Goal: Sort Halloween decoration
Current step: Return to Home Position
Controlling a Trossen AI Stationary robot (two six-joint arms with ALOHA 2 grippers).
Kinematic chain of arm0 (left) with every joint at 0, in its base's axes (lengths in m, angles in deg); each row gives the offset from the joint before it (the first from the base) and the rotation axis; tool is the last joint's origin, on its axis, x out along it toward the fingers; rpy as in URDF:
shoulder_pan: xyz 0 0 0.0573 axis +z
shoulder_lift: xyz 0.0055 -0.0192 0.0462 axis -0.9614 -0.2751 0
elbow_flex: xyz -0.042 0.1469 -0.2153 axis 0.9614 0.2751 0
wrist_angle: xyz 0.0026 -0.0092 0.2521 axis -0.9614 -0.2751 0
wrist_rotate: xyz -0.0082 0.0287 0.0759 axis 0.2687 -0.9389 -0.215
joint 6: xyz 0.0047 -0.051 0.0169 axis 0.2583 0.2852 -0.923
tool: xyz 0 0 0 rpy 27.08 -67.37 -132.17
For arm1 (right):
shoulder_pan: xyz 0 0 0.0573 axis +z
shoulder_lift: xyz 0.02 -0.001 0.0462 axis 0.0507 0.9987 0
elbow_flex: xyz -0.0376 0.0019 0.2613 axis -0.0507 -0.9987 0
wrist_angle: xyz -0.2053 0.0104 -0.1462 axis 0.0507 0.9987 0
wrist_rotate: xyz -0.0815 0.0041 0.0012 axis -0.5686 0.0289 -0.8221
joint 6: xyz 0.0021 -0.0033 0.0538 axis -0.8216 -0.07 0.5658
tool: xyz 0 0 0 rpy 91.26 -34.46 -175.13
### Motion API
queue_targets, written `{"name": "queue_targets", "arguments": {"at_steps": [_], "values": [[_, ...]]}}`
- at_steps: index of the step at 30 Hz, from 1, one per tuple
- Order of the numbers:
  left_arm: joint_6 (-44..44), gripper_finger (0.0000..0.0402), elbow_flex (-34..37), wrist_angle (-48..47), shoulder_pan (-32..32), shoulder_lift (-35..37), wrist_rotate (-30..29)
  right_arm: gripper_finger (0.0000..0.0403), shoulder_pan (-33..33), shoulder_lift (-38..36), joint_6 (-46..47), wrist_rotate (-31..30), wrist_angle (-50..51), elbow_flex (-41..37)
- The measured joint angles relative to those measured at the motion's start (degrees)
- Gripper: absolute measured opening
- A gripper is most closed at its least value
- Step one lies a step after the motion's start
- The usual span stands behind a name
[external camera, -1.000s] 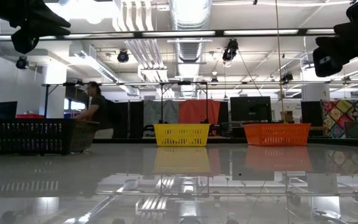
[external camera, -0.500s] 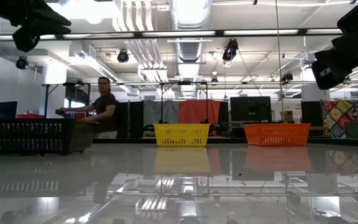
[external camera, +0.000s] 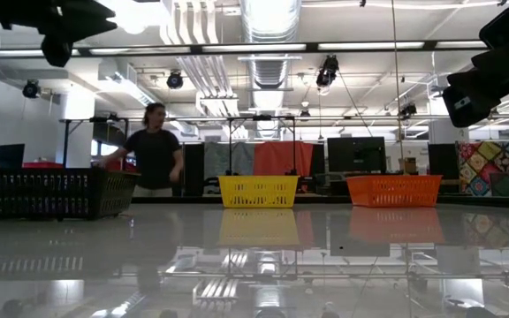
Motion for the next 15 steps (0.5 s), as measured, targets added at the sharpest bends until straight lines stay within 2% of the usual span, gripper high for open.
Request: {"name": "queue_targets", "arguments": {"at_steps": [3, 6, 9, 13, 15], "values": [[-0.7, 0.0075, 4.7, 9.9, 0.0, 0.0, 0.0, 0.0137, 0.0, 0.0, 0.0, 0.0, 0.0, 0.0], [1.7, 0.0075, 9.5, 15.6, 0.0, 0.0, 0.0, 0.0137, 0.0, 0.0, 0.0, 0.0, 0.0, 0.0], [4.8, 0.0075, 13.3, 15.3, -0.1, 0.0, 1.5, 0.0137, 0.0, 0.0, 0.0, 0.0, 0.0, 0.0], [9.7, 0.0075, 14.8, 14.1, -0.1, 0.0, 9.8, 0.0137, 0.0, 0.0, 0.0, 0.0, 0.0, 0.0], [9.9, 0.0075, 14.9, 14.6, -0.1, -0.6, 11.0, 0.0137, 0.0, 0.0, 0.0, 0.0, 0.0, 0.0]]}}
